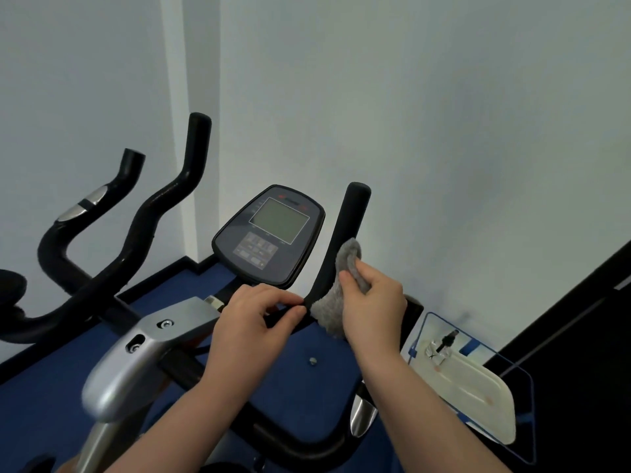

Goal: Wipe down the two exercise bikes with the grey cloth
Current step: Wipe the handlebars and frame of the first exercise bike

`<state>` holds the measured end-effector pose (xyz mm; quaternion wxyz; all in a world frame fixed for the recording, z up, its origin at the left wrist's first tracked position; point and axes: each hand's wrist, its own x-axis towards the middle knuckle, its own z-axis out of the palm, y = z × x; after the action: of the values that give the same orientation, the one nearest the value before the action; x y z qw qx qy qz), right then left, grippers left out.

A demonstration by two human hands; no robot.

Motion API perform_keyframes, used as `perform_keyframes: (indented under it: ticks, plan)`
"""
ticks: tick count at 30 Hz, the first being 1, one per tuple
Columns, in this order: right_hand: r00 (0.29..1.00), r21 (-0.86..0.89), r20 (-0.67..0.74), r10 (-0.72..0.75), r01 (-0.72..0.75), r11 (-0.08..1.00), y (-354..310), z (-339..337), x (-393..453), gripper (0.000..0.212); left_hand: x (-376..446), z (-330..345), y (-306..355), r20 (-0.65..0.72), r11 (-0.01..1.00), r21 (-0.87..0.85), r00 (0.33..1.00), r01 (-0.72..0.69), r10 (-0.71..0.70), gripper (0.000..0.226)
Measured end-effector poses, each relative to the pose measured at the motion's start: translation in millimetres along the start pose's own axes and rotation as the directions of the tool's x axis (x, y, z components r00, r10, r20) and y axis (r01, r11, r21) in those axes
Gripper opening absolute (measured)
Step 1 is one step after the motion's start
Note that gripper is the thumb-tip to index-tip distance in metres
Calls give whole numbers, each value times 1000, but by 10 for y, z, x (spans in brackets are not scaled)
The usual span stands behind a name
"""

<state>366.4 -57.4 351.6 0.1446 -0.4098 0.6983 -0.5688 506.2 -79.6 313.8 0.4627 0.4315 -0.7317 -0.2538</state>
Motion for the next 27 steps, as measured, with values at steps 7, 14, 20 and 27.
perform_keyframes:
  ticks: [7, 14, 20, 27]
  plan:
    - [891, -134, 84, -446, 454, 881, -334, -232, -22, 25, -36, -32, -26, 3, 998, -65, 1000, 18, -18, 12]
    - [677, -783, 585, -447, 614, -95, -791, -66, 533, 32, -64, -70, -35, 31, 995, -93, 999, 39, -36, 12]
    - [680, -770, 622, -389, 621, -146, -691, 74, 424, 24, -61, -75, -48, 16, 993, -112, 999, 48, -47, 14]
    - [790, -676, 561, -247, 610, 413, -472, 36, 295, 20, -194, -233, -162, 13, 997, -48, 998, 62, -61, 10]
